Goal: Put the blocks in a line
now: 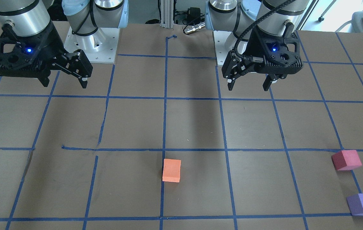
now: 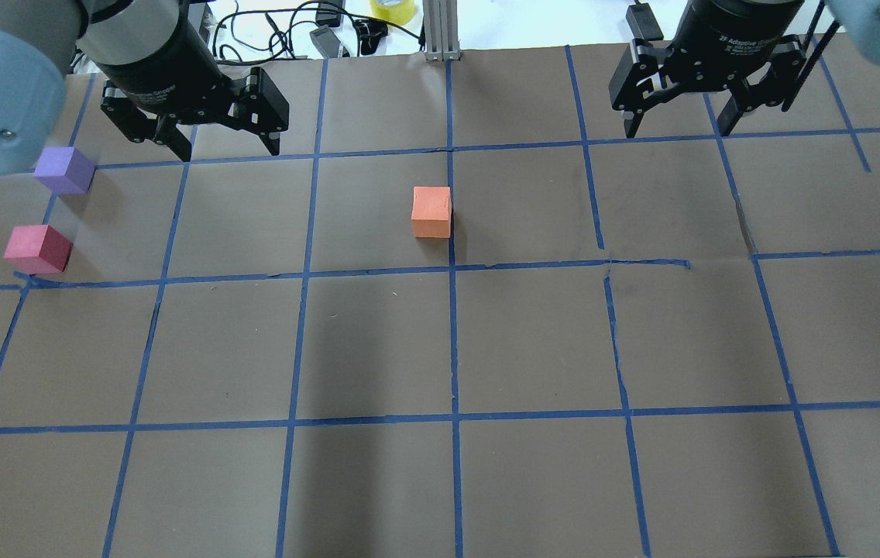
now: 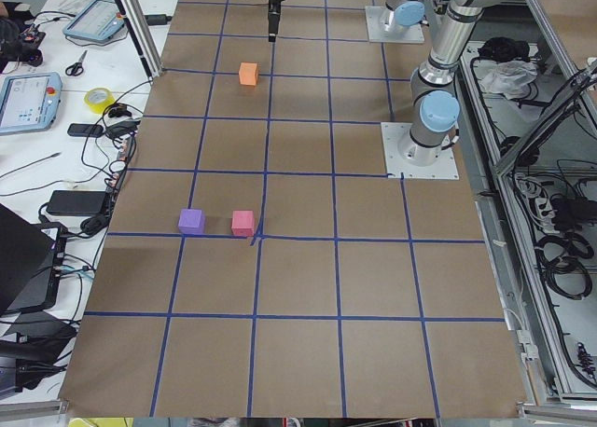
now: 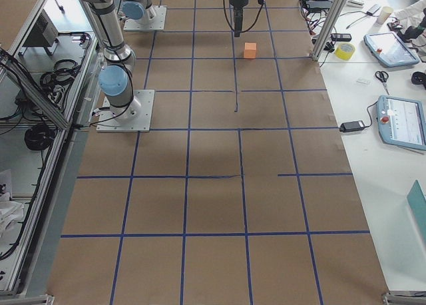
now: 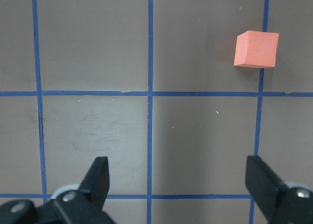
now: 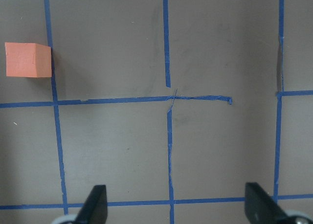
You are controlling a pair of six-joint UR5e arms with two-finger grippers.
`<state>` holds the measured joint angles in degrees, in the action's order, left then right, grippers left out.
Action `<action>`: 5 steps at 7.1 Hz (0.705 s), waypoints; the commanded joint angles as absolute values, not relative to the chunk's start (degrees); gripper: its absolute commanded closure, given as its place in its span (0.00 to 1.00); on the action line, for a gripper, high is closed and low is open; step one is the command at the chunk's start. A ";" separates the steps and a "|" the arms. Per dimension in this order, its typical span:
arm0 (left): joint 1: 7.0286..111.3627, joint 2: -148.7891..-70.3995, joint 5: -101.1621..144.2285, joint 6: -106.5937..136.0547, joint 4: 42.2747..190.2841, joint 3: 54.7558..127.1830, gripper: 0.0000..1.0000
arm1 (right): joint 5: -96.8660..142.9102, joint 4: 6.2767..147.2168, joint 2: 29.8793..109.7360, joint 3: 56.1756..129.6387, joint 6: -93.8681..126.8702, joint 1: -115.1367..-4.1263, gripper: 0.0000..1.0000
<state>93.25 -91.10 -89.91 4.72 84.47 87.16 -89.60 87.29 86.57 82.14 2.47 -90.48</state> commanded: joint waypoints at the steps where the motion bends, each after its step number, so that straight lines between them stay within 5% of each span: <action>1: 93.34 -90.53 -89.91 4.75 84.64 87.36 0.00 | -89.04 87.54 87.10 82.00 3.16 -90.53 0.00; 5: 93.34 -90.35 -89.91 4.75 84.81 87.36 0.00 | -88.86 86.84 87.54 81.74 3.16 -90.44 0.00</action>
<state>93.34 -90.40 -89.87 4.75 84.70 87.36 -88.89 86.95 87.31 81.95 3.16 -90.40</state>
